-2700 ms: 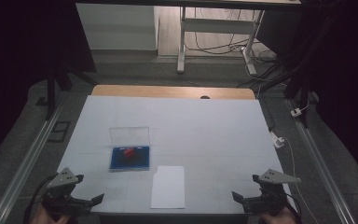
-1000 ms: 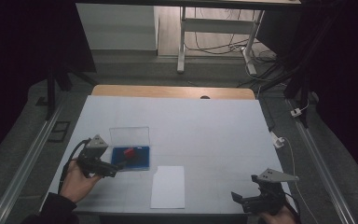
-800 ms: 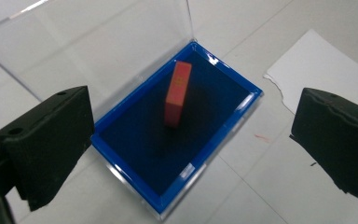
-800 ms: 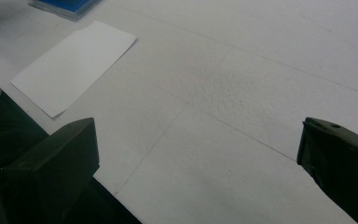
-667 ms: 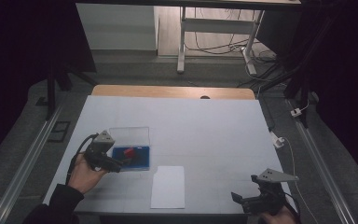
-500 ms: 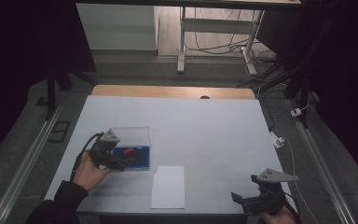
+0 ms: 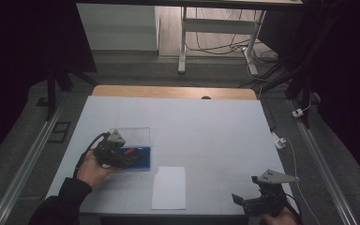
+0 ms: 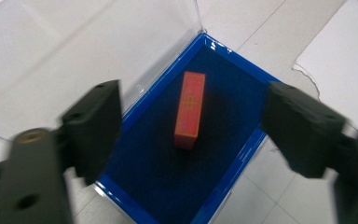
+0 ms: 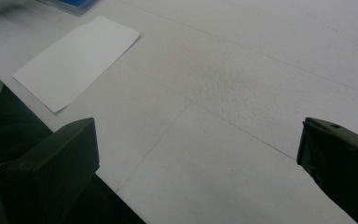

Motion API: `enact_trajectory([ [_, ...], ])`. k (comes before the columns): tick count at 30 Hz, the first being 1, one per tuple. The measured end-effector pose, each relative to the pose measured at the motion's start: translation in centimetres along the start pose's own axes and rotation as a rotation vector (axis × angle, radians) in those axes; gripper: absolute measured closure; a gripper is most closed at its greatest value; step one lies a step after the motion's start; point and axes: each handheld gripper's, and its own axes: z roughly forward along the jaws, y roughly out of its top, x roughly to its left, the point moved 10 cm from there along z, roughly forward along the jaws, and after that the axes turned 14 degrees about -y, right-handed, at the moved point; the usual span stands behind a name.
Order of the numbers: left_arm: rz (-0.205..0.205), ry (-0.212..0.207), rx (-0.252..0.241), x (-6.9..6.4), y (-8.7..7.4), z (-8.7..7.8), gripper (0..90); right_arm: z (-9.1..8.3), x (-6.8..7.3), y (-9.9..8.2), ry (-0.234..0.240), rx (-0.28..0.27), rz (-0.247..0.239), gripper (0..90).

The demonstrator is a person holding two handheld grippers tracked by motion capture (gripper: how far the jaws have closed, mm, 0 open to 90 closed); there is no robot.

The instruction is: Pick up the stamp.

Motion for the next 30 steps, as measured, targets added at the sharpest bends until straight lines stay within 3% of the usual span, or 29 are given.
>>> enact_trajectory([
  [5,-0.019,-0.03,0.015,0.2,-0.16,0.07,43.6,0.02,0.03,-0.03,0.001,0.003,-0.006,0.0],
  [11,-0.019,-0.047,0.029,0.18,-0.13,0.2,59.5,0.03,0.13,-0.09,0.004,0.008,-0.015,0.0],
  [20,0.006,-0.025,0.065,0.1,-0.26,0.48,76.4,0.04,0.22,-0.13,0.005,0.012,-0.024,0.0],
  [30,0.001,-0.011,0.059,0.25,-0.17,0.38,79.8,0.09,0.45,-0.19,0.012,0.014,-0.042,0.0],
])
